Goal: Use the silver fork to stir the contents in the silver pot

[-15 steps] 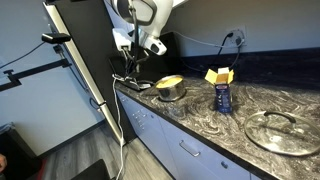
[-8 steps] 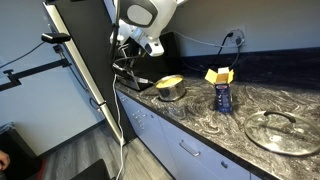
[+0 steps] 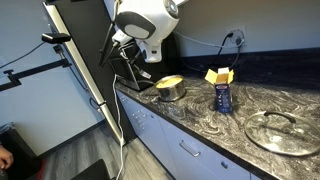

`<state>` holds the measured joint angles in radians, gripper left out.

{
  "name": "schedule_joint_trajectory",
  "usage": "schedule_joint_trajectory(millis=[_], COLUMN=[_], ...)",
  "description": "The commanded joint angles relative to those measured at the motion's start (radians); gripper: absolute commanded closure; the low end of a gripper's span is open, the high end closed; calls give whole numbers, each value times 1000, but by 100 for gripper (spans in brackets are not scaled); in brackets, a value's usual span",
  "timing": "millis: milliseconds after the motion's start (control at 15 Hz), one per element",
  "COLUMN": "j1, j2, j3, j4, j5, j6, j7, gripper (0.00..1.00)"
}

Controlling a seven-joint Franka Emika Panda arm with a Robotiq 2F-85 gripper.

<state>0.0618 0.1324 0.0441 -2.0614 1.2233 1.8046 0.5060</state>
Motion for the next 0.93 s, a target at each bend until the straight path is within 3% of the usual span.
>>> schedule_joint_trajectory(millis=[0, 267, 333, 400, 667, 733, 867], j1=[7, 8, 4, 4, 4, -3, -2], j2=[10, 54, 51, 60, 64, 89, 106], j3=[5, 11, 1, 1, 0, 1, -1], j4=[-35, -48, -35, -35, -33, -11, 6], j5=[170, 393, 308, 318, 313, 350, 394], j6=[97, 170, 130, 133, 133, 117, 154], j7=[35, 18, 8, 3, 2, 30, 73], gripper=[97, 97, 97, 88, 88, 97, 97])
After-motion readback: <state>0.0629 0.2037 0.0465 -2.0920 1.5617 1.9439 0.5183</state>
